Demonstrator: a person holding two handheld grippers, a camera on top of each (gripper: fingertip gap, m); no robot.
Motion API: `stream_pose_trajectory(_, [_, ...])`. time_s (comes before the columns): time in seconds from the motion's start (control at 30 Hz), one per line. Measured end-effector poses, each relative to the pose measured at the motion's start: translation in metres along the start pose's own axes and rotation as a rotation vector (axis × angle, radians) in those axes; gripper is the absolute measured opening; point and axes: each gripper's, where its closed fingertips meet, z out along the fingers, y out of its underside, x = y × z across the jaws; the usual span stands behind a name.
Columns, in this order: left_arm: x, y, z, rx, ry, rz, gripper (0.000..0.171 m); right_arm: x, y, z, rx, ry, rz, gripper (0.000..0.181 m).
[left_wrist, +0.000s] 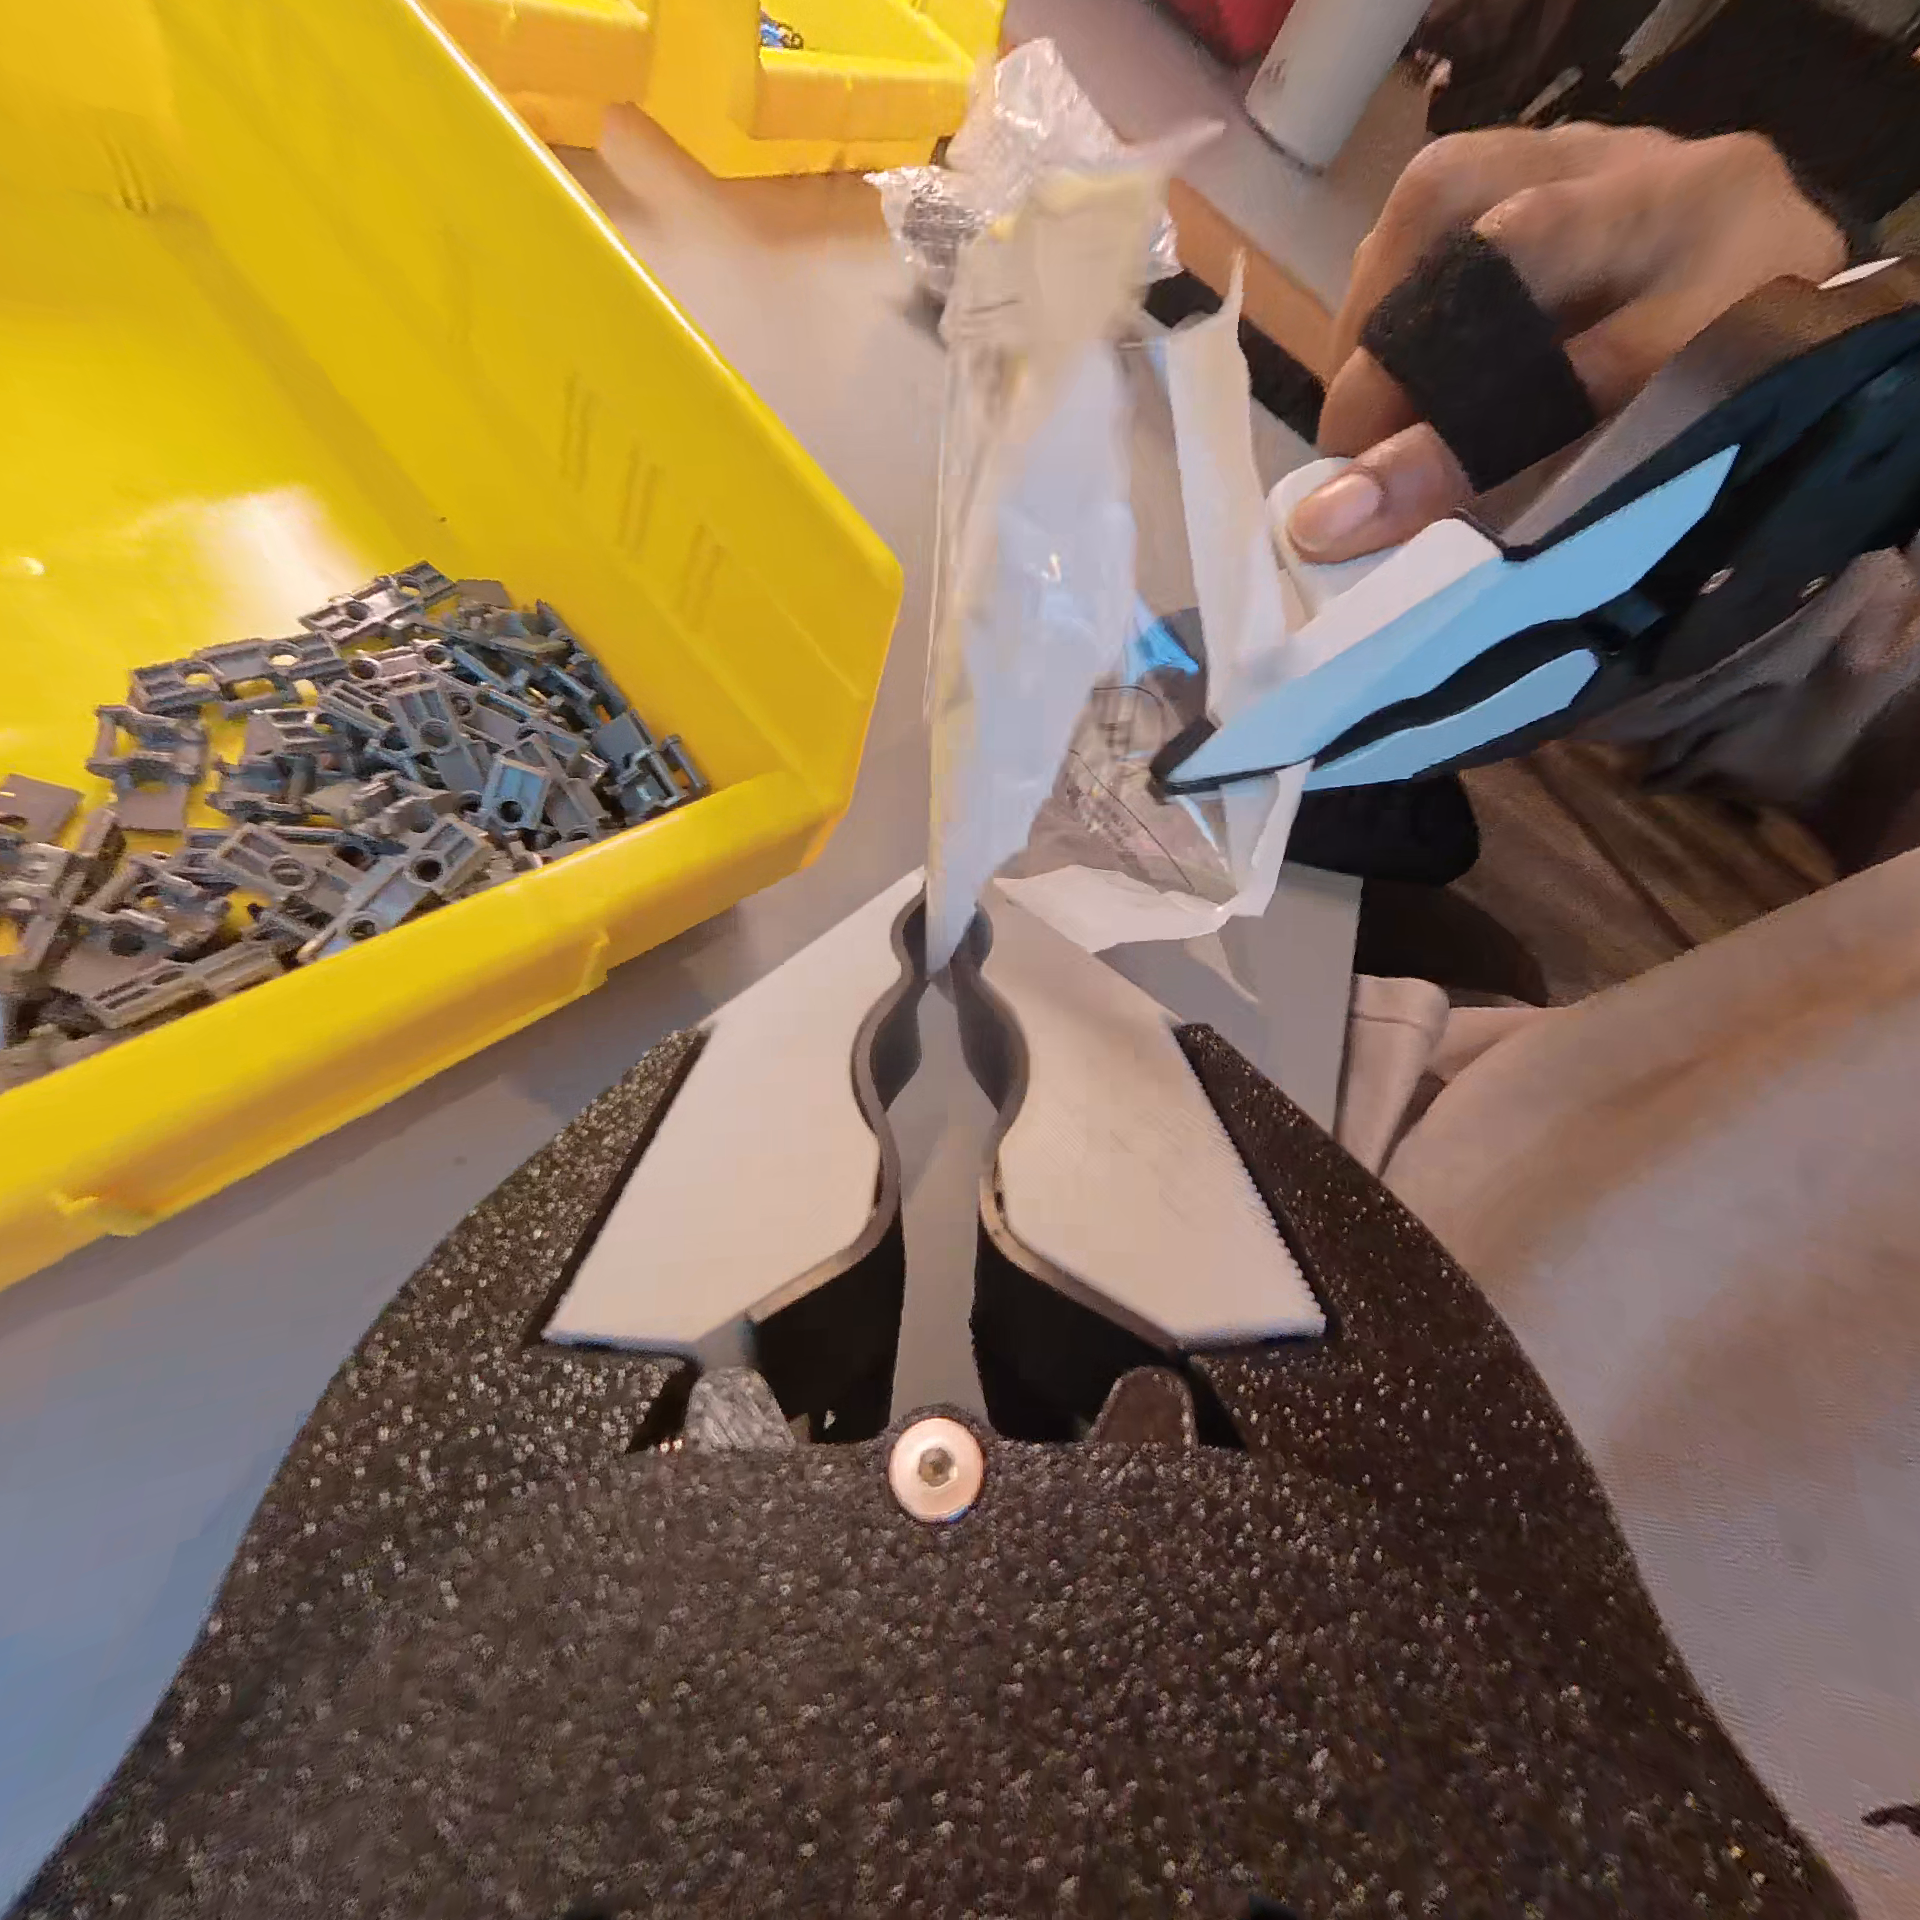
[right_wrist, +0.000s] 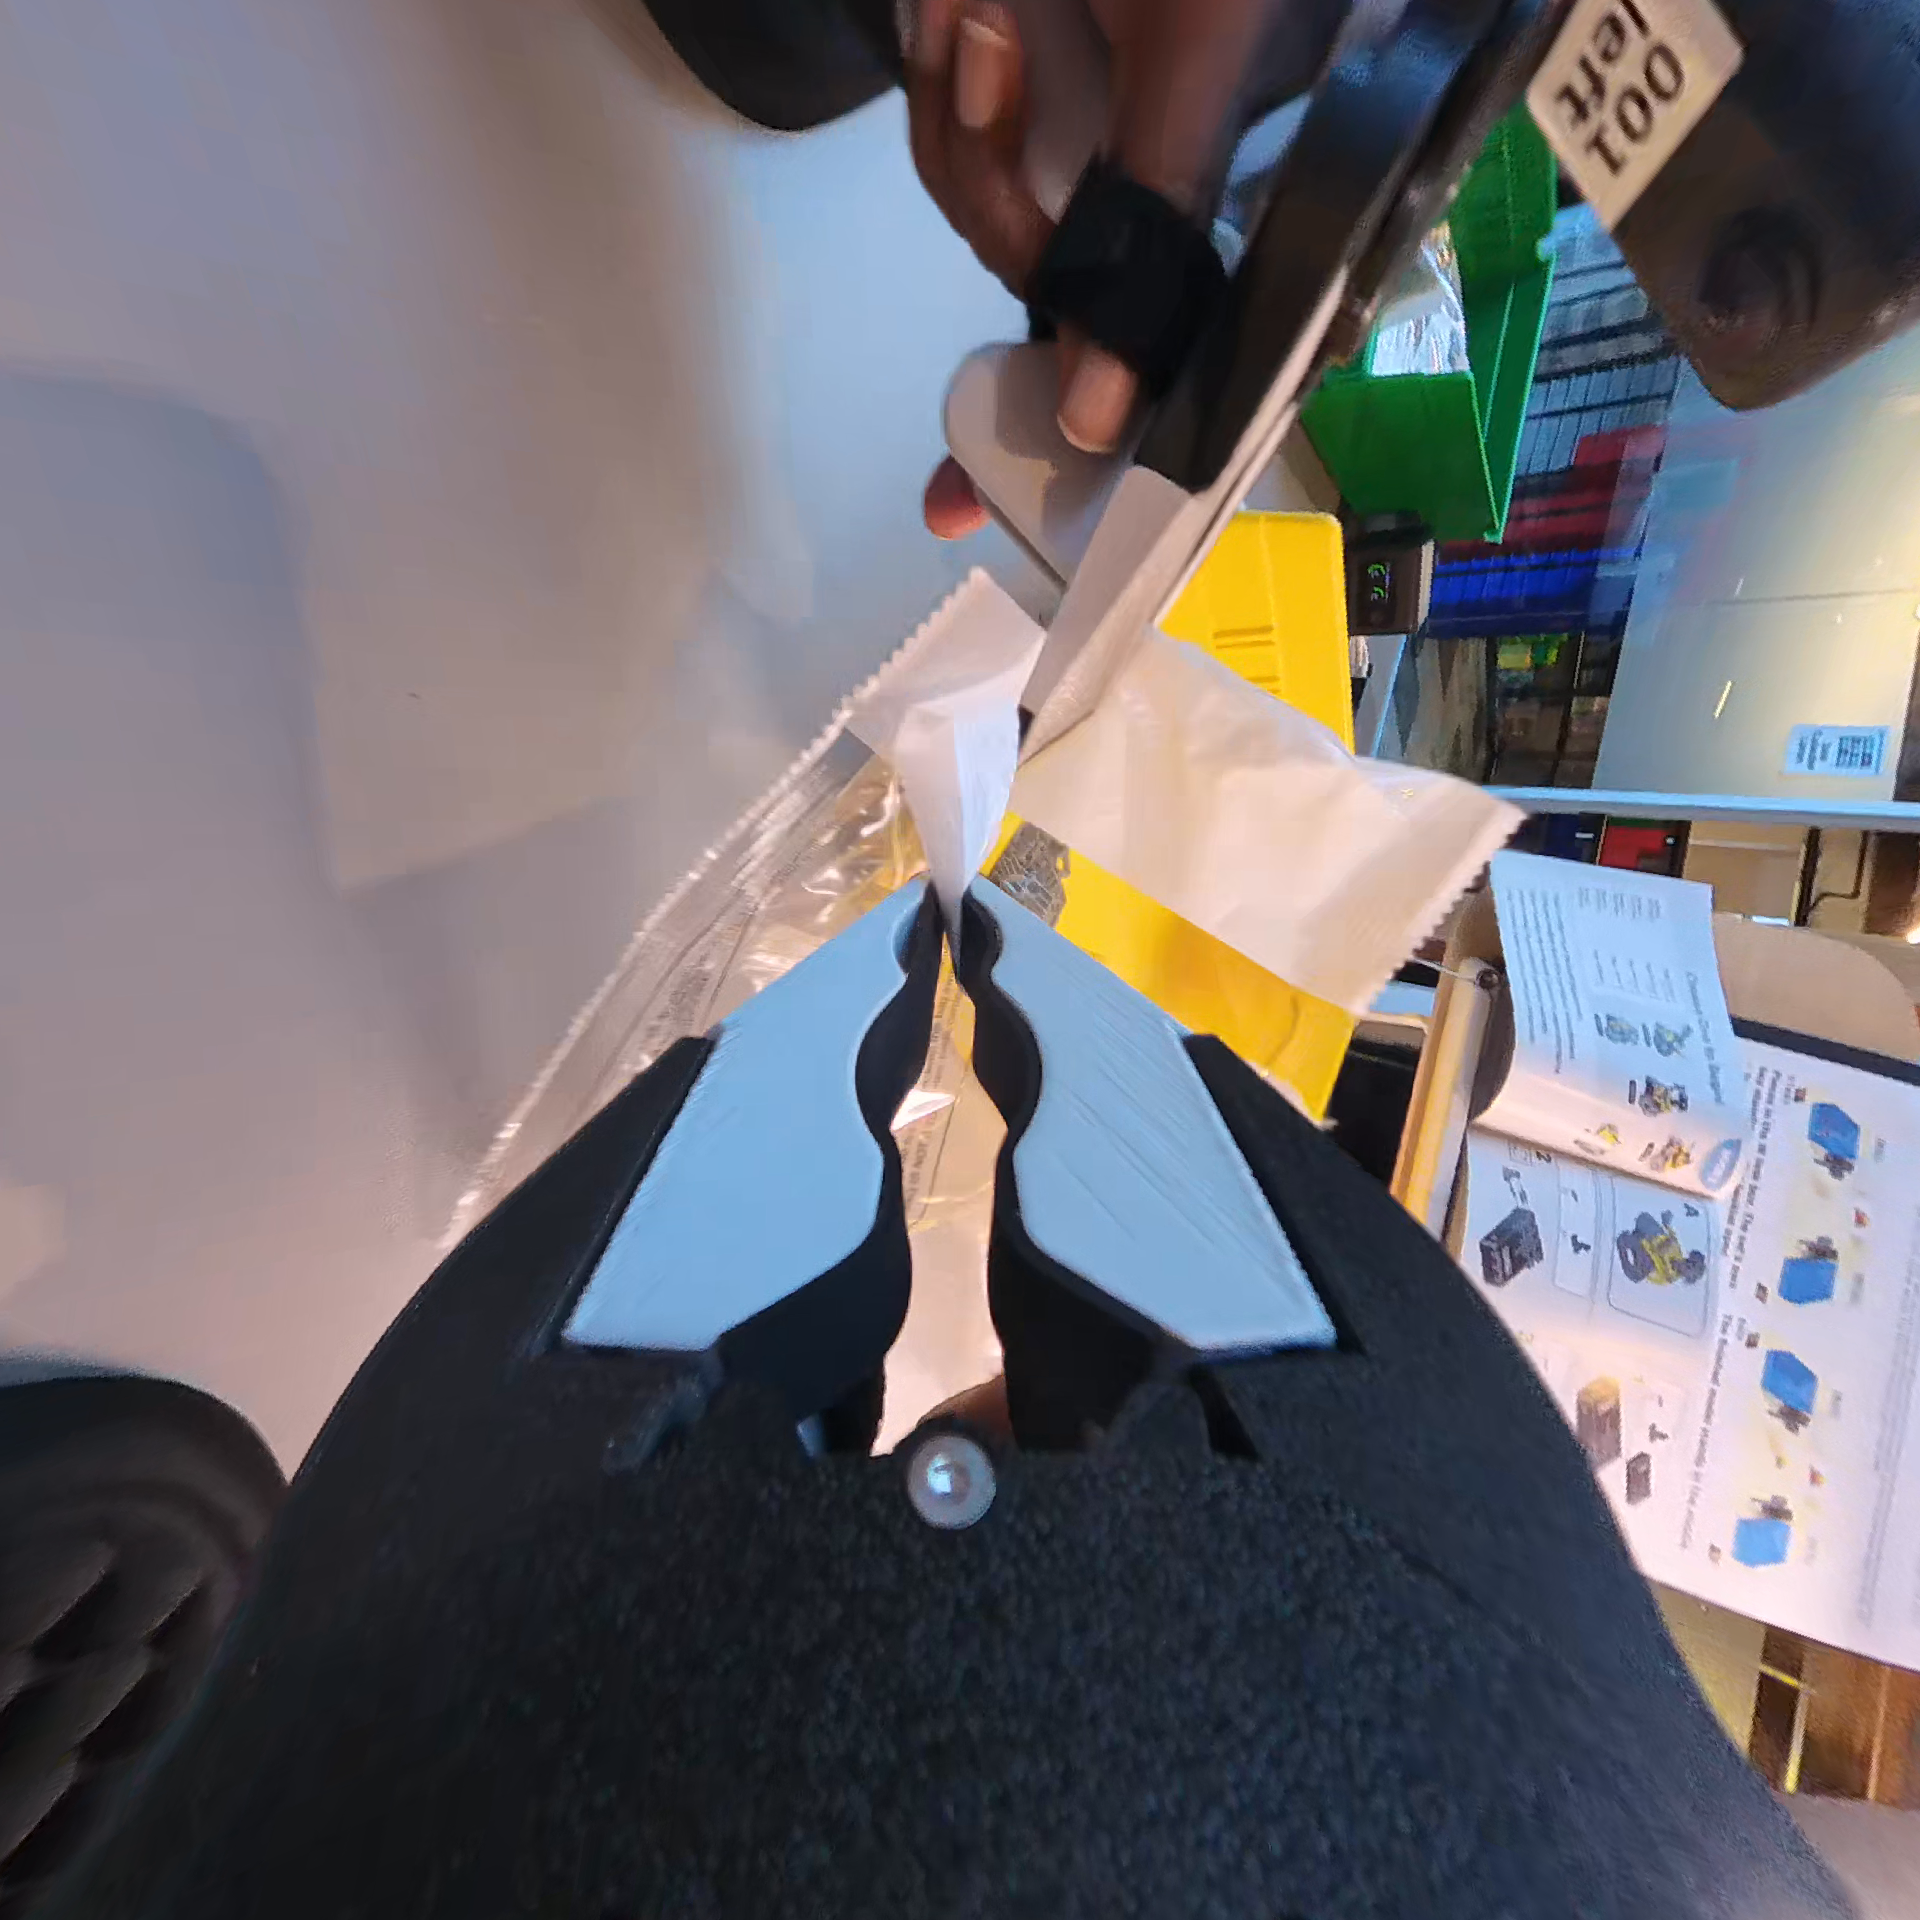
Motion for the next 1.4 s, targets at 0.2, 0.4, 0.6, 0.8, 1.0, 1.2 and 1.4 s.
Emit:
stream_pose_trajectory(0.2, [-0.008, 0.011, -0.003, -0.089, -0.007, 0.054, 0.000, -0.008, -0.001, -0.002, 0.036, -0.003, -0.074, 0.000])
stream_pose_trajectory(0.4, [-0.006, 0.018, -0.007, -0.137, 0.032, 0.057, 0.000, -0.015, -0.009, -0.004, 0.078, -0.012, -0.120, 0.000])
stream_pose_trajectory(0.6, [-0.005, 0.016, -0.014, -0.139, 0.051, 0.048, 0.000, -0.018, -0.012, -0.007, 0.109, -0.040, -0.097, 0.000])
stream_pose_trajectory(0.8, [0.000, 0.019, -0.026, -0.099, 0.068, -0.015, 0.000, -0.013, -0.011, -0.002, 0.151, -0.030, 0.036, 0.006])
stream_pose_trajectory(1.0, [0.018, 0.016, -0.053, -0.072, 0.058, -0.017, 0.000, 0.009, -0.030, -0.006, 0.249, 0.010, 0.134, 0.018])
stream_pose_trajectory(1.2, [0.009, 0.017, -0.097, -0.060, -0.080, -0.026, 0.000, 0.026, -0.059, -0.013, 0.335, 0.010, 0.109, 0.000])
stream_pose_trajectory(1.4, [-0.008, 0.016, -0.125, -0.082, -0.290, 0.053, 0.000, 0.011, -0.073, 0.003, 0.303, -0.072, -0.009, 0.000])
